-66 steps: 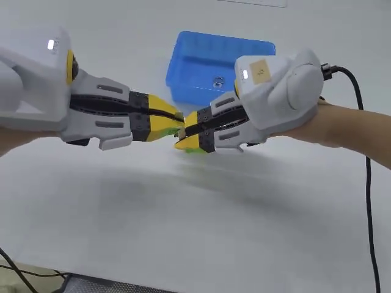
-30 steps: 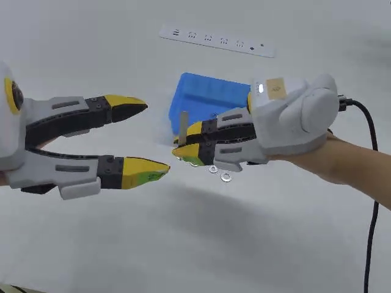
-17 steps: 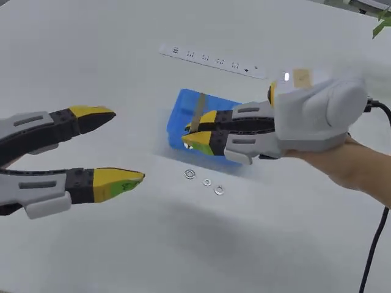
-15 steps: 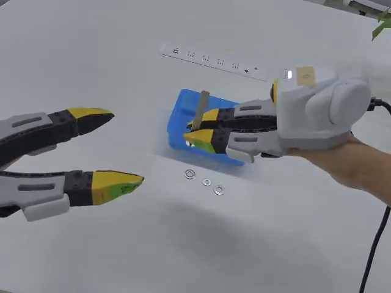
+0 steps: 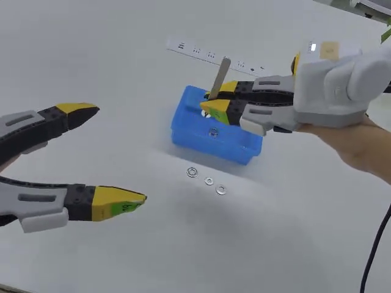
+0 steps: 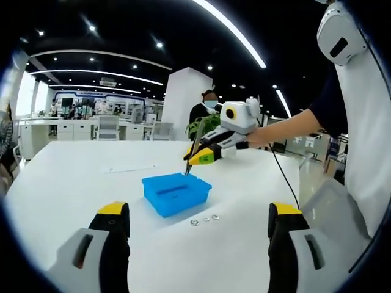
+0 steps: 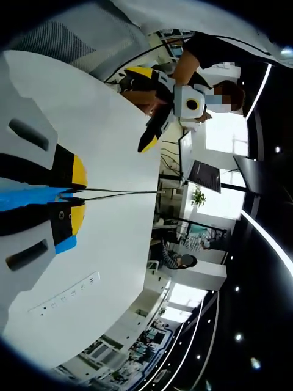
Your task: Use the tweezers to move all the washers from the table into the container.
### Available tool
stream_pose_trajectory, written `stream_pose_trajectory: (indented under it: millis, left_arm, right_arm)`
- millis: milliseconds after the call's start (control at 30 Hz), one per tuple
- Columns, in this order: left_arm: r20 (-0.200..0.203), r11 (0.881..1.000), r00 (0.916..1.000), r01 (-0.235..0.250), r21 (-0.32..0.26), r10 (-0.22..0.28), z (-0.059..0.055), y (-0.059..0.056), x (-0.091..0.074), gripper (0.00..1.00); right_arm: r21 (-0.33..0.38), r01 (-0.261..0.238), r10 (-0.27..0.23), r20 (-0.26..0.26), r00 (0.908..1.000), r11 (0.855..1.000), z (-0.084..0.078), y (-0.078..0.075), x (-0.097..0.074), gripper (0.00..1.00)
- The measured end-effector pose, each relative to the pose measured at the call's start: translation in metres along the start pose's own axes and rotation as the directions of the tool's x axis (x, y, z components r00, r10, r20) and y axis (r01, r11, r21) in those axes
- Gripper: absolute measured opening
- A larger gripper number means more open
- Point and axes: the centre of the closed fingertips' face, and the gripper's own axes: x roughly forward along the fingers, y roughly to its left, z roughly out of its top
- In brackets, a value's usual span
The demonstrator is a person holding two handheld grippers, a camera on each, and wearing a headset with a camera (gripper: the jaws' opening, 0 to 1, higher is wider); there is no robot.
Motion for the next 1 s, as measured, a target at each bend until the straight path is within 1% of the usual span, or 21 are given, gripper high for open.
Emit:
stream_pose_trajectory:
  millis: [100, 200, 233, 300, 333, 367, 400, 433, 467, 533, 633, 700, 733, 800, 933, 1000]
  left_arm:
    - [0.011, 0.999, 0.9995, -0.029, -0.012, 0.03, -0.001, 0.005, 0.002, 1.0]
    - [0.024, 0.999, 0.9987, -0.044, -0.026, 0.045, 0.0, 0.006, 0.007, 1.0]
    - [0.023, 0.999, 0.9988, -0.044, -0.025, 0.044, -0.001, 0.005, 0.008, 1.0]
    - [0.007, 0.999, 0.9987, -0.05, 0.006, 0.05, -0.006, 0.005, 0.011, 1.0]
    - [0.017, 0.998, 0.9986, -0.051, 0.031, 0.05, -0.006, 0.004, 0.011, 1.0]
    - [0.023, 0.998, 0.9986, -0.05, 0.043, 0.049, -0.006, 0.002, 0.012, 1.0]
    - [0.033, 0.997, 0.9978, -0.059, 0.055, 0.057, -0.005, 0.002, 0.012, 1.0]
    - [0.054, 0.994, 0.9958, -0.077, 0.077, 0.073, -0.003, 0.004, 0.013, 0.99]
    - [0.066, 0.993, 0.9943, -0.089, 0.081, 0.084, -0.002, 0.004, 0.013, 0.99]
    - [0.066, 0.991, 0.9927, -0.106, 0.085, 0.101, -0.003, 0.005, 0.015, 0.97]
    - [0.061, 0.99, 0.993, -0.106, 0.09, 0.101, -0.005, 0.006, 0.018, 0.94]
    - [0.044, 0.992, 0.9956, -0.087, 0.089, 0.083, -0.008, 0.005, 0.019, 0.94]
    - [0.028, 0.993, 0.9967, -0.078, 0.084, 0.076, -0.01, 0.006, 0.021, 0.94]
    - [0.025, 0.992, 0.9959, -0.089, 0.09, 0.087, -0.012, 0.008, 0.023, 0.93]
    - [-0.002, 0.996, 0.9975, -0.07, 0.06, 0.07, -0.017, 0.011, 0.025, 0.92]
    - [-0.011, 0.996, 0.9974, -0.071, 0.063, 0.072, -0.019, 0.014, 0.025, 0.92]
  right_arm:
    - [0.027, 0.026, -0.026, -0.006, 0.9996, 0.999, -0.008, -0.014, 0.0, 0.09]
    - [0.042, 0.038, -0.038, -0.012, 0.9992, 0.998, -0.015, -0.022, 0.002, 0.09]
    - [0.041, 0.039, -0.038, -0.016, 0.9992, 0.998, -0.018, -0.024, 0.003, 0.09]
    - [0.04, 0.042, -0.041, -0.026, 0.9988, 0.998, -0.023, -0.029, 0.005, 0.09]
    - [0.05, 0.041, -0.04, -0.029, 0.9988, 0.998, -0.025, -0.031, 0.006, 0.09]
    - [0.052, 0.039, -0.038, -0.032, 0.9988, 0.998, -0.028, -0.032, 0.007, 0.09]
    - [0.052, 0.038, -0.036, -0.036, 0.9987, 0.998, -0.03, -0.033, 0.008, 0.09]
    - [0.051, 0.033, -0.03, -0.046, 0.9985, 0.998, -0.034, -0.033, 0.01, 0.09]
    - [0.053, 0.03, -0.027, -0.05, 0.9984, 0.998, -0.037, -0.034, 0.011, 0.09]
    - [0.055, 0.023, -0.02, -0.058, 0.9981, 0.998, -0.043, -0.034, 0.015, 0.09]
    - [0.06, 0.017, -0.013, -0.066, 0.9978, 0.998, -0.05, -0.034, 0.019, 0.09]
    - [0.059, 0.011, -0.007, -0.074, 0.9972, 0.998, -0.056, -0.035, 0.023, 0.09]
    - [0.062, 0.009, -0.005, -0.078, 0.9969, 0.998, -0.058, -0.035, 0.025, 0.09]
    - [0.068, 0.008, -0.002, -0.088, 0.9961, 0.998, -0.065, -0.035, 0.028, 0.09]
    - [0.075, 0.006, 0.002, -0.104, 0.9946, 0.997, -0.076, -0.036, 0.032, 0.09]
    - [0.082, 0.008, 0.001, -0.107, 0.9943, 0.997, -0.079, -0.037, 0.033, 0.09]
